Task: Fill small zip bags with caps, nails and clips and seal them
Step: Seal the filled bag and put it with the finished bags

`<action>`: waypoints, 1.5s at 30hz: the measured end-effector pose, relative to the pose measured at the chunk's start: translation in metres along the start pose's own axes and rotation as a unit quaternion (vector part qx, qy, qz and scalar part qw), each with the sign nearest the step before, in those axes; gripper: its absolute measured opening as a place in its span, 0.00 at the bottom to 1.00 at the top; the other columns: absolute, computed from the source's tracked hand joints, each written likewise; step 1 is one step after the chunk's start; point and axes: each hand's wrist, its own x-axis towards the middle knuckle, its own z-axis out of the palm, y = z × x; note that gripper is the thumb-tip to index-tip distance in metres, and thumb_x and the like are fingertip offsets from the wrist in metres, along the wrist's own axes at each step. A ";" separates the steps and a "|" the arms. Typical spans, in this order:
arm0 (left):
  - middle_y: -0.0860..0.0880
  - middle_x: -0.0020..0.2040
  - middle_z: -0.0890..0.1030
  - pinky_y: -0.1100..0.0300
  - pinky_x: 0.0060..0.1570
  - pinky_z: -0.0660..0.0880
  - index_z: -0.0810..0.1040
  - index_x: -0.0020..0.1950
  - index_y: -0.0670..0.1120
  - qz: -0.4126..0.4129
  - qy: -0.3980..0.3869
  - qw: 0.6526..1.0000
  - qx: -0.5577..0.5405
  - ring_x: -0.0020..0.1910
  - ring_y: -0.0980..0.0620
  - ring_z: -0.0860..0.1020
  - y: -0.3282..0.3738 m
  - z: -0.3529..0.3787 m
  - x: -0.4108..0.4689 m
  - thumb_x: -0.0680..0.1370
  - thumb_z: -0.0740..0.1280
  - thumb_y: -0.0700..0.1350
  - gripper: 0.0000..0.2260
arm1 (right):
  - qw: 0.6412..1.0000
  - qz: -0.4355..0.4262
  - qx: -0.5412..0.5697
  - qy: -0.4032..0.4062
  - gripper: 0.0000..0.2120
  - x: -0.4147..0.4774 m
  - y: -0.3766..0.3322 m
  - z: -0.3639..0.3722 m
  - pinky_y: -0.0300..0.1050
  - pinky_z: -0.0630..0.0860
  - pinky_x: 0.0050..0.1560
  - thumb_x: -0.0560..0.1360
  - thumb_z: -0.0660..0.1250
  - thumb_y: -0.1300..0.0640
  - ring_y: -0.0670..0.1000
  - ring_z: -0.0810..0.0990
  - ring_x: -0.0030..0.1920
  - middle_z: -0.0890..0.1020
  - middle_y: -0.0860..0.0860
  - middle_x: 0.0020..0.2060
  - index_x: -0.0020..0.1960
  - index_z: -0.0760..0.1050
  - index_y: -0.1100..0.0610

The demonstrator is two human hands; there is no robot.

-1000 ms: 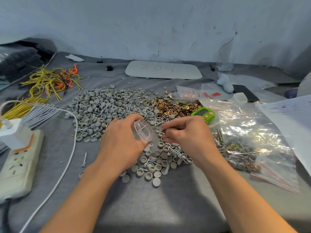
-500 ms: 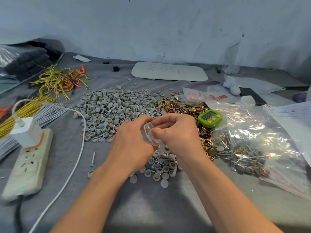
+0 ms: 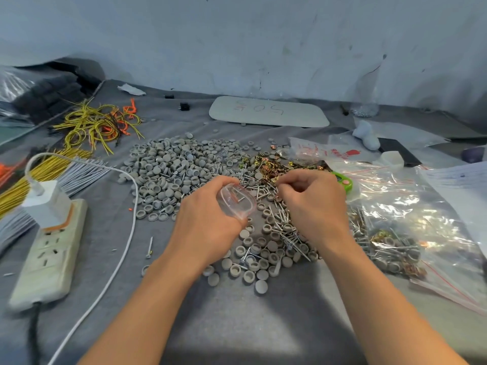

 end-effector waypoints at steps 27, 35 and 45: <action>0.59 0.54 0.81 0.69 0.38 0.65 0.71 0.65 0.64 -0.003 -0.015 0.999 0.033 0.48 0.59 0.78 0.009 0.006 -0.002 0.69 0.81 0.47 0.30 | 0.983 0.033 -0.173 -0.048 0.10 -0.005 0.019 -0.023 0.50 0.82 0.49 0.78 0.68 0.61 0.51 0.83 0.43 0.85 0.47 0.44 0.46 0.82 0.47; 0.57 0.52 0.81 0.61 0.40 0.69 0.70 0.61 0.67 0.004 -0.014 0.998 0.054 0.46 0.54 0.78 0.008 0.011 -0.003 0.69 0.79 0.47 0.28 | 0.995 -0.009 0.054 -0.085 0.09 -0.014 -0.008 -0.003 0.33 0.80 0.37 0.70 0.80 0.65 0.41 0.85 0.33 0.86 0.43 0.31 0.40 0.88 0.50; 0.60 0.43 0.82 0.63 0.37 0.70 0.75 0.56 0.62 0.050 -0.021 0.998 0.017 0.42 0.61 0.78 0.010 0.007 -0.005 0.70 0.73 0.45 0.19 | 0.976 -0.080 0.039 -0.201 0.09 -0.023 -0.031 0.022 0.50 0.83 0.46 0.75 0.72 0.63 0.47 0.86 0.40 0.88 0.47 0.37 0.46 0.89 0.51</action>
